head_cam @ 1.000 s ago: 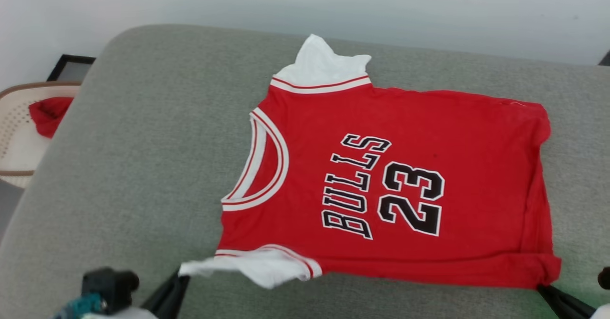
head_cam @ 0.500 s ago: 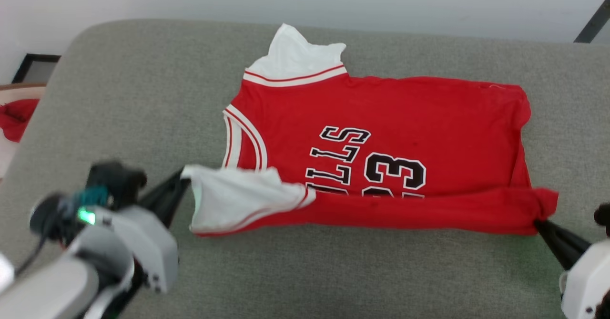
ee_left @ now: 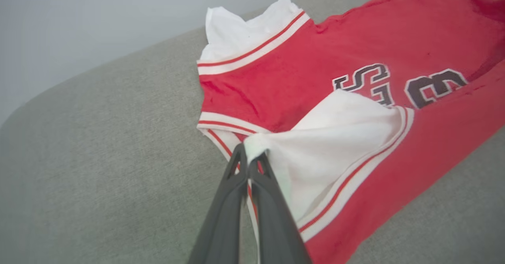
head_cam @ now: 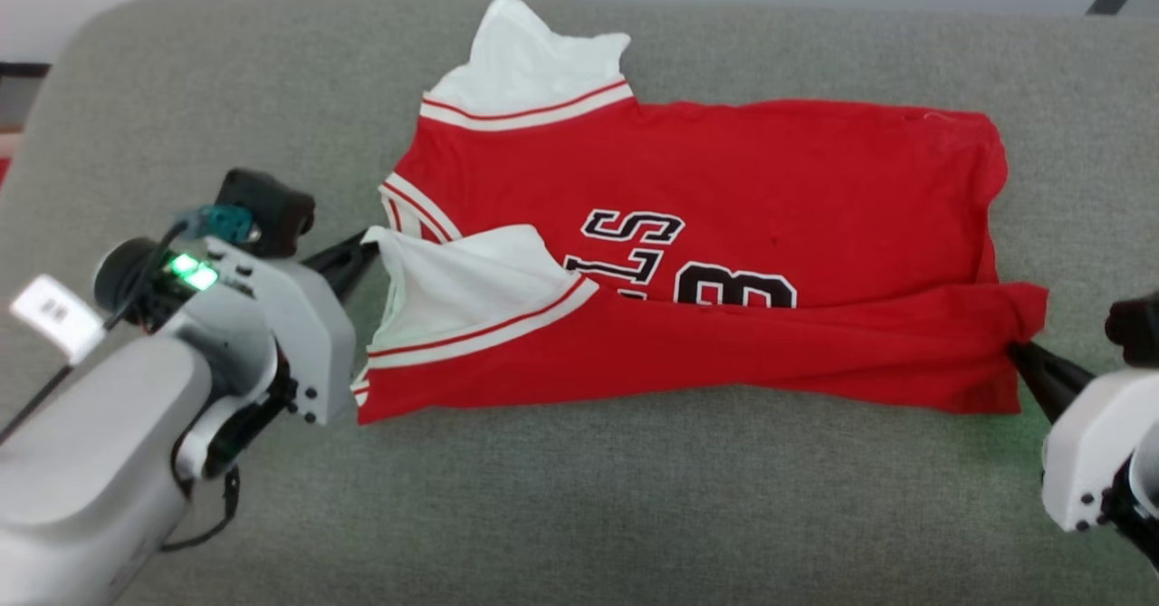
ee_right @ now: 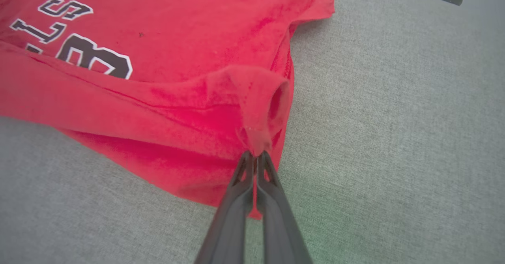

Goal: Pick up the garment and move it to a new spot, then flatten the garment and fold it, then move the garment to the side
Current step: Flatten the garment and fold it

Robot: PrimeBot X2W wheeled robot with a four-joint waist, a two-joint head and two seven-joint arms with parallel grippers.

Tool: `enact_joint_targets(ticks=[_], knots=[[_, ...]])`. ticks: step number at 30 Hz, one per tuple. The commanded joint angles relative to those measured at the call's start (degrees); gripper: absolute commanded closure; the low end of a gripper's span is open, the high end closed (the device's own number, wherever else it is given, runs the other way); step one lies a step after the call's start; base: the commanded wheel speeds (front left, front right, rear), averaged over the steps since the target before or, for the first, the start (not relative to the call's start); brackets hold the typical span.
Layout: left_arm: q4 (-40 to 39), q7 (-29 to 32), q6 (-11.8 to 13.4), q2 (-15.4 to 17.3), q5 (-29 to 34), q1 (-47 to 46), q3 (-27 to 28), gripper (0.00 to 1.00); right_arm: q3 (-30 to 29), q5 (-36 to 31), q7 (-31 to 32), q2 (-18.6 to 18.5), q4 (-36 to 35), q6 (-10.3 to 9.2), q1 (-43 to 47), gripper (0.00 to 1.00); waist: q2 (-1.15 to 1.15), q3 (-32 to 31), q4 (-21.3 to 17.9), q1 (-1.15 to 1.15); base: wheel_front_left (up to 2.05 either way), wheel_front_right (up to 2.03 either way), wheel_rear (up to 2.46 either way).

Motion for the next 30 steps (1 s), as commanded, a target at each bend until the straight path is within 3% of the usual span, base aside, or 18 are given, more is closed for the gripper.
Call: enact_joint_targets(ticks=[1,8,15,17,20,23,24,25,26,30], knots=[[1.78,0.16,-1.00,-0.91,0.01,-1.10,-0.37,1.00,-0.33,-0.76,0.43,0.40,0.50,-0.07,-1.20,1.00,0.00,1.06,-0.48,0.00,0.00,0.00,0.00],[11.17,2.76,-5.37,-5.22,-1.24,-3.71,-2.61,1.00,-0.63,-1.38,3.54,1.62,1.41,-0.07,-3.40,1.00,0.00,2.24,-0.54,0.00,0.00,0.00,0.00],[16.09,5.38,-6.78,-7.49,-2.31,-4.97,-3.85,1.00,-0.97,-1.21,5.84,2.08,1.67,-0.07,-4.11,1.00,0.00,2.10,-0.25,0.00,0.00,0.00,0.00],[17.42,6.07,-7.16,-8.01,-2.80,-5.33,-4.06,0.89,-0.90,-1.18,6.44,2.06,1.81,-0.07,-4.44,0.97,0.00,1.83,-0.18,0.00,0.00,0.00,0.00],[18.73,7.40,-7.41,-8.52,-3.74,-5.77,-4.17,0.65,-0.60,-0.83,7.38,1.87,2.06,-0.07,-4.68,0.78,0.00,1.19,-0.07,0.00,0.00,0.00,0.00],[19.48,8.20,-7.56,-8.78,-4.66,-5.93,-3.90,0.51,-0.35,-0.69,7.92,1.36,2.12,-0.07,-5.21,0.55,0.00,0.30,0.26,0.00,0.00,0.00,0.00],[19.62,8.07,-7.64,-8.82,-4.72,-6.03,-3.82,0.41,-0.23,-0.62,7.88,1.20,2.16,-0.07,-5.32,0.33,0.00,-0.04,0.37,0.00,0.00,0.00,0.00],[19.77,7.84,-7.63,-8.89,-4.93,-5.98,-3.64,0.23,-0.23,-0.56,7.68,1.11,2.27,-0.07,-5.40,0.00,0.00,-0.43,0.49,0.00,0.00,0.00,0.00],[19.83,7.49,-7.64,-8.97,-5.23,-5.86,-3.47,0.03,-0.32,-0.53,7.61,1.08,2.46,-0.07,-5.35,0.00,0.00,-0.89,0.65,0.00,0.00,0.00,0.00],[19.61,6.28,-7.61,-8.90,-5.84,-4.86,-2.88,0.00,-0.76,-0.52,7.79,1.07,2.63,-0.07,-4.50,0.00,0.00,-3.00,1.34,0.00,0.00,0.00,0.00]])
